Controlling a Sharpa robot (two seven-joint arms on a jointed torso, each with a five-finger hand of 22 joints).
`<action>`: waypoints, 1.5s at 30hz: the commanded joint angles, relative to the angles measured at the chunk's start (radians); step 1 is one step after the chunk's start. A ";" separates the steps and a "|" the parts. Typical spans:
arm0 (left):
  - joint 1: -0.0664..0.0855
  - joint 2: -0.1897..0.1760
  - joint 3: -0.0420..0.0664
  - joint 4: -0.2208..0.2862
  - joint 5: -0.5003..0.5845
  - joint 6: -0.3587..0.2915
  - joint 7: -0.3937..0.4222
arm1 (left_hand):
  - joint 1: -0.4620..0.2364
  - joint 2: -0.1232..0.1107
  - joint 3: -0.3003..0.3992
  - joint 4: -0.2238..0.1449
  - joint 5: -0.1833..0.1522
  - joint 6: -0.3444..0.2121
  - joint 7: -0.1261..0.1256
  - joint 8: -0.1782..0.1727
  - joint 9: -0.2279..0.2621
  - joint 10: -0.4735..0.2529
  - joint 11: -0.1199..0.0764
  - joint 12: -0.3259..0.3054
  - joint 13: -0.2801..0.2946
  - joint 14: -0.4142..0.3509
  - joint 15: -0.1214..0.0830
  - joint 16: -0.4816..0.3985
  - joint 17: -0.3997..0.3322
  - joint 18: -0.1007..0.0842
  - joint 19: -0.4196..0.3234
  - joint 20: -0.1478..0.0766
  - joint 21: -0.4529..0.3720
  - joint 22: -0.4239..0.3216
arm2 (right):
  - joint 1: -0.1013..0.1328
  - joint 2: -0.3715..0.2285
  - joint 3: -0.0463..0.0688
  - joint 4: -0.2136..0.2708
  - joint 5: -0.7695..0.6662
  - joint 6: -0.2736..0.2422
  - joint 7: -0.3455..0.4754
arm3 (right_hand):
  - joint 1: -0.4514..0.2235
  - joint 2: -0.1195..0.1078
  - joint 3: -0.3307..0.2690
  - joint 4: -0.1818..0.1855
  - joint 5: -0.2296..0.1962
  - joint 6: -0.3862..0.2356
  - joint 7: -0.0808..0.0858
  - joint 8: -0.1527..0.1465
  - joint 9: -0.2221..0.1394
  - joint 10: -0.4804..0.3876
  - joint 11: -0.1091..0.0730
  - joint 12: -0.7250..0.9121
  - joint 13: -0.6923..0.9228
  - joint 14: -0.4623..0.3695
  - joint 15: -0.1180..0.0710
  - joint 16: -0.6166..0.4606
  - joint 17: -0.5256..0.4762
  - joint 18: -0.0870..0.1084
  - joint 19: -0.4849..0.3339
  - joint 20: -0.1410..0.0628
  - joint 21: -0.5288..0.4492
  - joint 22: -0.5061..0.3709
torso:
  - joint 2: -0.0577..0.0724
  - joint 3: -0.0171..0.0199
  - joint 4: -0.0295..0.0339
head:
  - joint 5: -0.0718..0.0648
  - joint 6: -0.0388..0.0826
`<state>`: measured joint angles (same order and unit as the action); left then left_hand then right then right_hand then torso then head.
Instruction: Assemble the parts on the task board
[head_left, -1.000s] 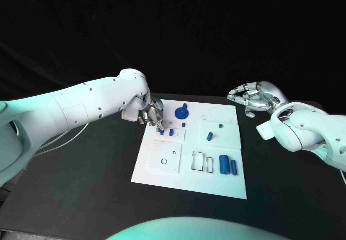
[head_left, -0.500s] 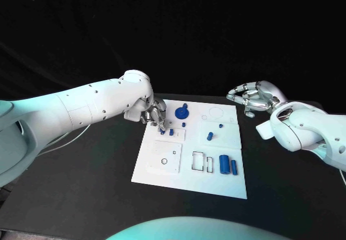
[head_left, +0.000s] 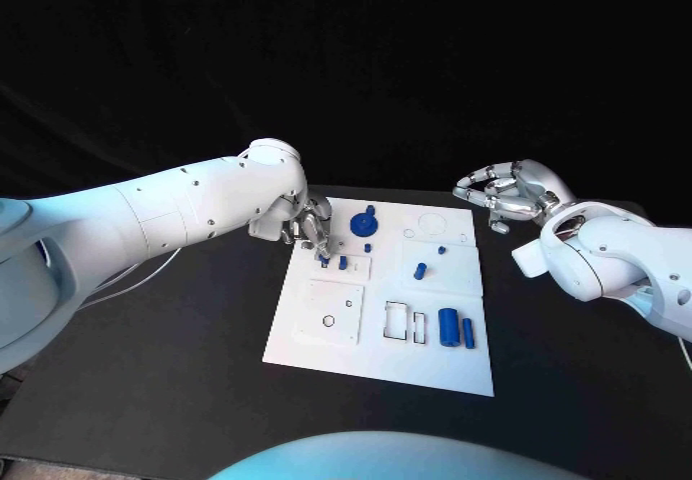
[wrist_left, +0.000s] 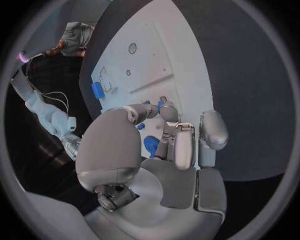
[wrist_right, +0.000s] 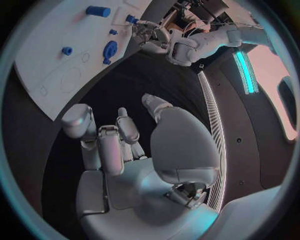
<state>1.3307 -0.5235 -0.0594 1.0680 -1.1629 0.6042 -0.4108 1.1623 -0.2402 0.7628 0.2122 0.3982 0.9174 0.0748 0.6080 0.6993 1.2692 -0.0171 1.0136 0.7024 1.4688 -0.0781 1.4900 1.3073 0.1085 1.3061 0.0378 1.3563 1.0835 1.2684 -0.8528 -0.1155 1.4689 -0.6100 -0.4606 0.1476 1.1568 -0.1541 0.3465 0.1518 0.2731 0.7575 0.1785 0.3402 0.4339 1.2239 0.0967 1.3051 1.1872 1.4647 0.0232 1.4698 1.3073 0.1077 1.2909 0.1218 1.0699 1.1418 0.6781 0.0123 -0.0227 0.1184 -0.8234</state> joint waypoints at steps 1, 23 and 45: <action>0.000 0.003 0.000 -0.001 0.002 0.014 0.004 | 0.003 0.005 0.217 -0.225 0.002 0.020 -0.010 0.007 0.002 0.006 0.001 0.000 0.001 0.056 0.003 0.006 0.061 -0.007 -0.008 -0.002 -0.002 -0.001 | -0.001 0.000 0.000 0.001 -0.003 0.014 0.002 | 0.001 0.003 -0.003 0.005 0.006 -0.008 -0.001 0.003 0.002 -0.005 -0.003 0.005 -0.001 0.040 -0.006 -0.004 0.022 0.009 -0.002 -0.002 -0.005 -0.001 | 0.001 0.0003 0.0011 | -0.001 -0.002; 0.000 0.000 -0.003 -0.012 0.054 0.027 -0.014 | 0.002 0.006 0.214 -0.225 0.004 0.021 -0.010 0.005 0.002 0.009 0.002 0.004 0.007 0.056 0.004 0.005 0.060 -0.006 -0.010 -0.002 -0.003 -0.004 | -0.001 0.000 0.000 0.000 -0.003 0.014 0.001 | 0.001 0.003 -0.003 0.005 0.006 -0.008 -0.001 0.003 0.002 -0.005 -0.003 0.005 -0.001 0.040 -0.006 -0.004 0.022 0.009 -0.002 -0.002 -0.005 -0.001 | -0.001 0.0007 0.0004 | 0.002 -0.005; -0.001 0.000 -0.011 -0.012 0.072 0.036 -0.020 | 0.003 0.008 0.209 -0.225 0.007 0.022 -0.010 0.004 0.003 0.011 0.002 0.007 0.012 0.057 0.004 0.007 0.065 -0.007 -0.008 -0.001 -0.001 0.000 | -0.001 0.002 0.000 -0.002 -0.003 0.015 0.002 | 0.001 0.003 -0.003 0.005 0.006 -0.008 -0.001 0.003 0.002 -0.005 -0.003 0.005 -0.001 0.040 -0.006 -0.004 0.022 0.009 -0.002 -0.002 -0.005 -0.001 | -0.001 0.0004 0.0004 | 0.002 -0.006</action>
<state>1.3304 -0.5244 -0.0701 1.0537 -1.1017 0.6235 -0.4271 1.1631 -0.2394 0.7573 0.2066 0.4022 0.9209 0.0781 0.6091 0.7006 1.2724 -0.0137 1.0172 0.7125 1.4688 -0.0781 1.4940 1.3073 0.1085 1.3023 0.0341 1.3562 1.0826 1.2683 -0.8521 -0.1156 1.4670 -0.6100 -0.4602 0.1470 1.1568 -0.1542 0.3465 0.1518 0.2731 0.7575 0.1785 0.3402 0.4342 1.2239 0.0967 1.3051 1.1872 1.4647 0.0232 1.4698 1.3080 0.1077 1.2909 0.1218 1.0699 1.1418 0.6773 0.0128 -0.0224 0.1198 -0.8293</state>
